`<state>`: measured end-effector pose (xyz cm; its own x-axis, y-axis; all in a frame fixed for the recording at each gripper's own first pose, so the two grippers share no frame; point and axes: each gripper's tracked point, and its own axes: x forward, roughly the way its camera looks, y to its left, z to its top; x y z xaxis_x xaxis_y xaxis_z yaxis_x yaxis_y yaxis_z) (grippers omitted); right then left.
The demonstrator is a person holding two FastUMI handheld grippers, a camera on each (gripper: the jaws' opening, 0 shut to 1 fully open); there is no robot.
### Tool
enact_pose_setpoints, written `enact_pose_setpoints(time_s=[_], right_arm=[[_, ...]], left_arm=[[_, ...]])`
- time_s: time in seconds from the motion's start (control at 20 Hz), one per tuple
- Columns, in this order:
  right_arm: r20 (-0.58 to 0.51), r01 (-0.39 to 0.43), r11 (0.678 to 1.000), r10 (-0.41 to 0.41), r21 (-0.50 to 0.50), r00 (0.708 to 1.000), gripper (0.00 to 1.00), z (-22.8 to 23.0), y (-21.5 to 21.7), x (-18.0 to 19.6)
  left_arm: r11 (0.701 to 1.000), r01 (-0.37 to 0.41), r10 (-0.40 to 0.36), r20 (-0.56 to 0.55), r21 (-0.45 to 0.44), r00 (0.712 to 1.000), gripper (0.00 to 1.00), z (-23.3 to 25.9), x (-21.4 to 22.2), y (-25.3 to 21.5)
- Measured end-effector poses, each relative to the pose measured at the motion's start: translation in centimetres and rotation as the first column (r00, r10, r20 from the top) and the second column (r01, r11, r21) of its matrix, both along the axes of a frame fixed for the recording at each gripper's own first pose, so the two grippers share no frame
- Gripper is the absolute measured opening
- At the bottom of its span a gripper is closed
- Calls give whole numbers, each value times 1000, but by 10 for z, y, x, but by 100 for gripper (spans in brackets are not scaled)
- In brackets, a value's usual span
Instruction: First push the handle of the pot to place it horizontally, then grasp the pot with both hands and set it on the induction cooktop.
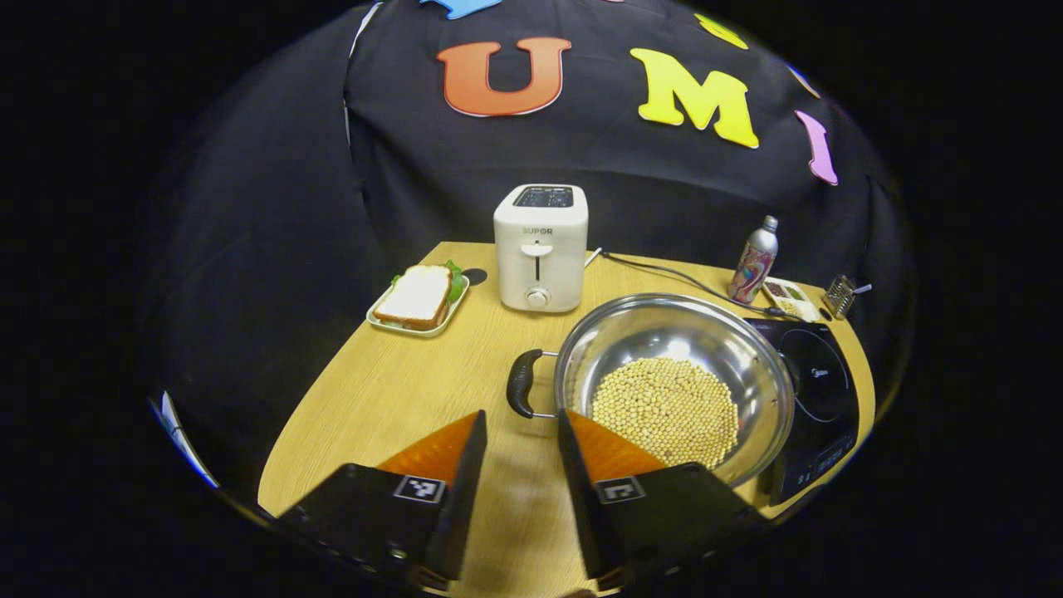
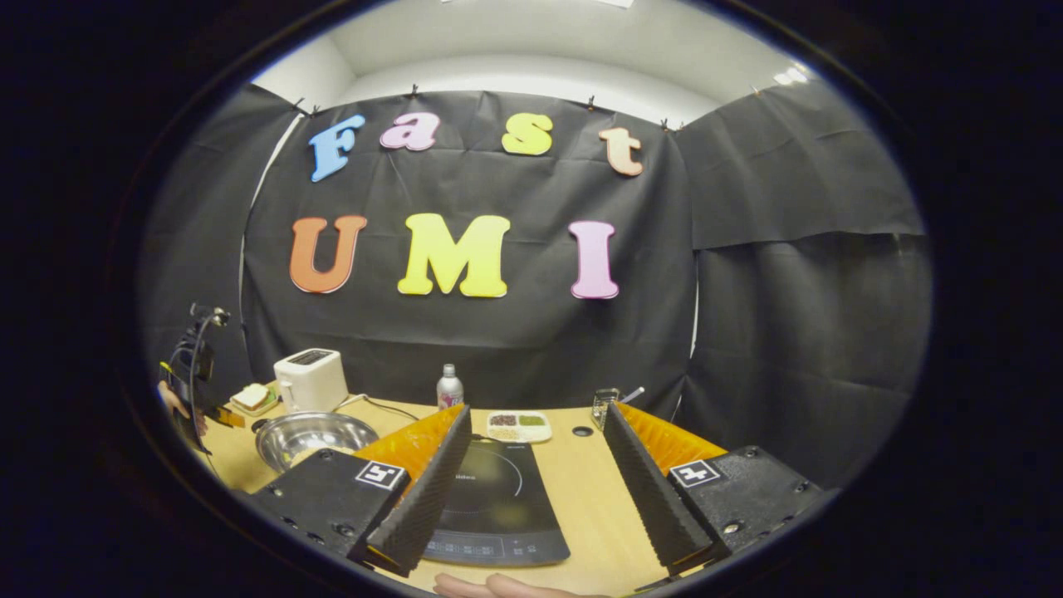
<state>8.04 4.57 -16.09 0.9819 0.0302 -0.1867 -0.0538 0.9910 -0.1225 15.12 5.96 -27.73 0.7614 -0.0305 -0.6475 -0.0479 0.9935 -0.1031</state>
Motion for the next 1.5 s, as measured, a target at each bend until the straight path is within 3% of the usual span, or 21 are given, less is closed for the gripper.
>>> enact_pose_setpoints(time_s=[0.05,0.15,0.45,0.7,0.85,1.1,1.15,1.5], right_arm=[[-20,-9,1000,9,11,1000,96,-4,7,1],[-55,-31,999,33,41,998,97,-11,22,5],[-84,-67,997,71,48,994,96,-30,54,35],[-146,-62,995,72,76,987,96,-65,75,69],[-228,-96,990,118,106,967,100,-99,104,85],[-342,-139,985,164,98,925,96,-159,147,104],[-365,-143,984,171,101,915,100,-170,155,108],[-496,-156,982,187,102,848,97,-236,192,129]], left_arm=[[1000,-1,1,29,-7,1000,54,8,-3,-1],[1000,5,-6,76,1,997,96,24,-10,-3],[999,22,-16,194,-24,981,98,48,-24,-21],[1000,-1,6,197,-25,980,97,35,-20,-10],[1000,11,-7,182,-21,983,98,24,-11,-9],[1000,23,-22,127,-8,992,98,-6,20,-4],[1000,29,-27,115,-13,993,98,-13,25,-4],[997,70,-68,70,-30,995,98,-43,55,-4]])
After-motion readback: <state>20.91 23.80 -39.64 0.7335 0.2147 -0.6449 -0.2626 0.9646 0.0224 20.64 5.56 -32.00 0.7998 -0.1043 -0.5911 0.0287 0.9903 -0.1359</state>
